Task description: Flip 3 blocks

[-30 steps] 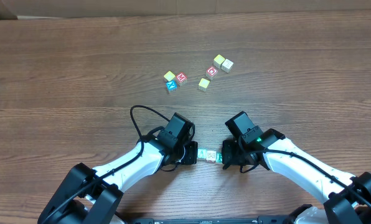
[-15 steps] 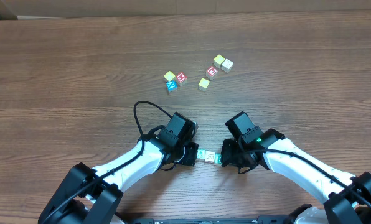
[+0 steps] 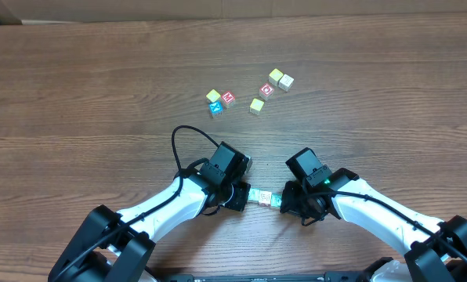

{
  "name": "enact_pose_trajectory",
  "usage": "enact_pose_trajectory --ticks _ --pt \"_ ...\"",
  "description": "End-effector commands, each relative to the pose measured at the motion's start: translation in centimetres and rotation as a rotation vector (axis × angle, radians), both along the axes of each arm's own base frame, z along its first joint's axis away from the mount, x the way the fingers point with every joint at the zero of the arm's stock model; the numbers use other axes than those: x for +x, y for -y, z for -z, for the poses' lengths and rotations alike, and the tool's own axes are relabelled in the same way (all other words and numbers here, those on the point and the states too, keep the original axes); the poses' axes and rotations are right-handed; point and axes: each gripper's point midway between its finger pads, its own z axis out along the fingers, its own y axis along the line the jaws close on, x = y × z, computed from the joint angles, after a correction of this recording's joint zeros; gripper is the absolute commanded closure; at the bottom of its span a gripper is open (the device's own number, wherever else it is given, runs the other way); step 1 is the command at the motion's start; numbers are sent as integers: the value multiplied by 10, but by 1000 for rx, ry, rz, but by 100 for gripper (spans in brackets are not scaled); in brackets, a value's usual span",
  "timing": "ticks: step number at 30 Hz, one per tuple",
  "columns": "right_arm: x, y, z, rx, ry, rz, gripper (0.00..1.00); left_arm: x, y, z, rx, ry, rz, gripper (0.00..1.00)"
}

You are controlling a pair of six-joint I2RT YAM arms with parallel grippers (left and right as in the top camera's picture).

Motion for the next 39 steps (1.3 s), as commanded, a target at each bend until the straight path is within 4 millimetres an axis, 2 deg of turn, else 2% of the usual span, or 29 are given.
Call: enact_pose_trajectory --ticks 1,8,22,30,34,39 --pt "1 -3 1 8 3 14 96 8 0 -1 31 39 21 96" --pt "6 -11 -1 40 25 9 96 8 0 -1 34 49 37 96" --pt "-1 -25 -3 59 36 -38 96 13 3 -6 24 62 37 96" --pt "-2 -26 -3 64 29 -25 96 14 2 -6 35 80 65 95" --pt "-3 -27 -3 69 26 -25 96 17 0 -6 52 101 86 87" --pt "-2 -28 -4 73 24 -15 96 17 1 -6 58 120 127 85"
